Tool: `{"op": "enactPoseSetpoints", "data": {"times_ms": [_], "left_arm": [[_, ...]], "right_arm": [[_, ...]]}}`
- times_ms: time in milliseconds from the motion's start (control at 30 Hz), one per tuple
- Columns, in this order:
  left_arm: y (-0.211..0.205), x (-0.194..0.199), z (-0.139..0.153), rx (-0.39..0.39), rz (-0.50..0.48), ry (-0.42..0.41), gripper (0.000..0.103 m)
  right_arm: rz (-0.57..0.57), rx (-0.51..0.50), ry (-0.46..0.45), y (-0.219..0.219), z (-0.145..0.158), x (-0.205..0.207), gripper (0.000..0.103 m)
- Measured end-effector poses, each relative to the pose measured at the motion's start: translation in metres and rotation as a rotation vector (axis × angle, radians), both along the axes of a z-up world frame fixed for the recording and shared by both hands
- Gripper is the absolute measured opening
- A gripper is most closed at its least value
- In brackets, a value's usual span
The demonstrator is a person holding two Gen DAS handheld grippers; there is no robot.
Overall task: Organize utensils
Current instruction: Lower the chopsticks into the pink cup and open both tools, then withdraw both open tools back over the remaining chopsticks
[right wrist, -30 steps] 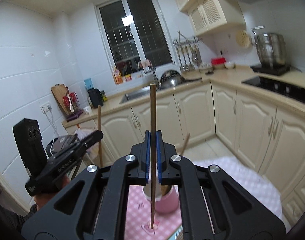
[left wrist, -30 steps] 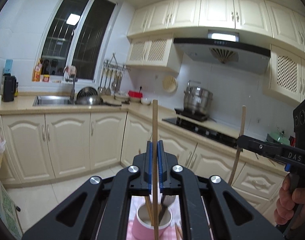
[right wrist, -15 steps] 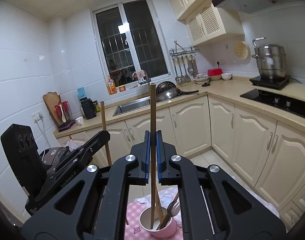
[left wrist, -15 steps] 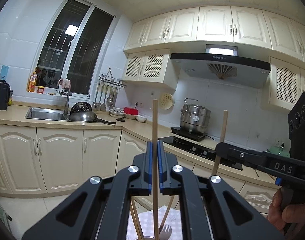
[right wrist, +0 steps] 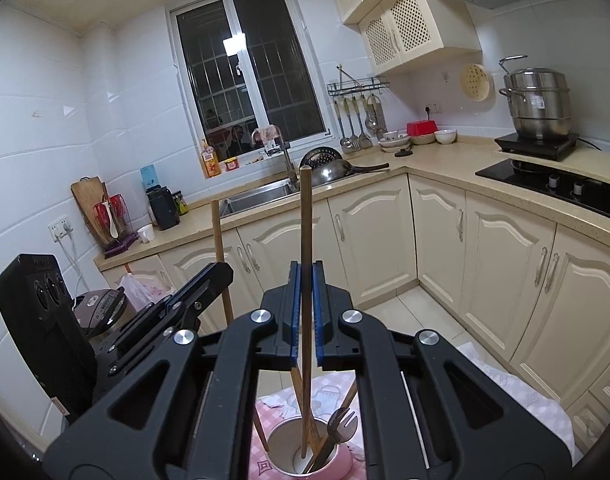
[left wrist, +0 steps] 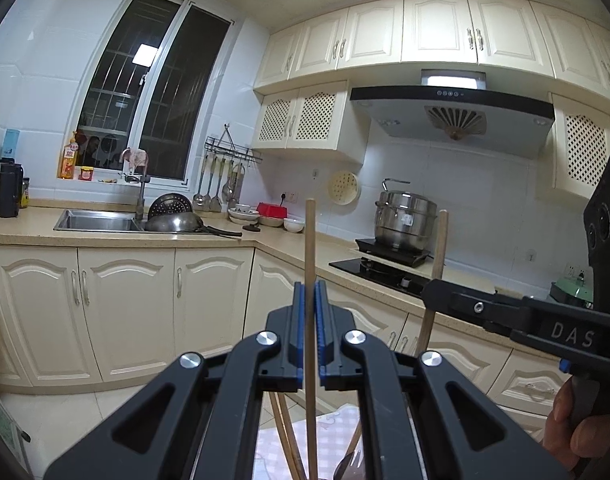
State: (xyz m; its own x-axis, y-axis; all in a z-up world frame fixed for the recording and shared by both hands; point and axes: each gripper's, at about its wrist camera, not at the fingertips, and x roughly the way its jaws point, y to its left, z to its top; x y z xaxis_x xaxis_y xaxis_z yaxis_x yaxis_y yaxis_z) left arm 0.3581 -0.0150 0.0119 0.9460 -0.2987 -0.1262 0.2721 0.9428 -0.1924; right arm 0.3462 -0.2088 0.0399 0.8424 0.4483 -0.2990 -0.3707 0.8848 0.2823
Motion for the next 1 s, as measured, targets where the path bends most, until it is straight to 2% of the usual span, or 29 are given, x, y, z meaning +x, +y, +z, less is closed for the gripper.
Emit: {"op": "enactPoseSetpoints", "data": {"times_ms": [267,300,333,367,400,433,467,500,533,633,733,1000], "left_arm": [[-0.006,0.005,-0.023,0.030,0.003,0.042,0.006],[-0.005,0.004,-0.024,0.036,0.000,0.049,0.010],[-0.005,0.004,-0.024,0.042,-0.002,0.054,0.029],[-0.003,0.000,-0.025,0.041,0.001,0.054,0.040],[-0.001,-0.003,-0.025,0.036,0.005,0.048,0.061],[0.001,-0.006,-0.024,0.032,0.009,0.038,0.067],[0.004,-0.010,-0.023,0.035,0.011,0.031,0.068],[0.005,-0.013,-0.021,0.046,0.012,0.031,0.074],[0.006,-0.017,-0.019,0.057,0.013,0.029,0.085],[0.010,-0.030,-0.013,0.067,0.022,0.015,0.094],[0.011,-0.039,-0.008,0.089,0.038,0.025,0.097],[0.014,-0.068,0.002,0.110,0.039,0.040,0.098]], "right_arm": [[0.009,-0.005,0.065,0.006,-0.023,0.009,0.007],[0.009,-0.006,0.083,0.006,-0.026,0.010,0.007],[0.002,-0.009,0.095,0.005,-0.028,0.010,0.009],[-0.006,-0.008,0.101,0.003,-0.028,0.010,0.022],[-0.014,-0.005,0.105,0.001,-0.028,0.009,0.036],[-0.026,0.008,0.105,-0.003,-0.027,0.007,0.073],[-0.035,0.021,0.094,-0.007,-0.026,0.004,0.079],[-0.049,0.032,0.073,-0.012,-0.023,-0.002,0.079],[-0.055,0.034,0.069,-0.015,-0.021,-0.004,0.080],[-0.080,0.060,0.060,-0.027,-0.015,-0.011,0.096],[-0.107,0.067,0.043,-0.038,-0.009,-0.021,0.096],[-0.130,0.071,0.064,-0.061,-0.008,-0.042,0.096]]}}
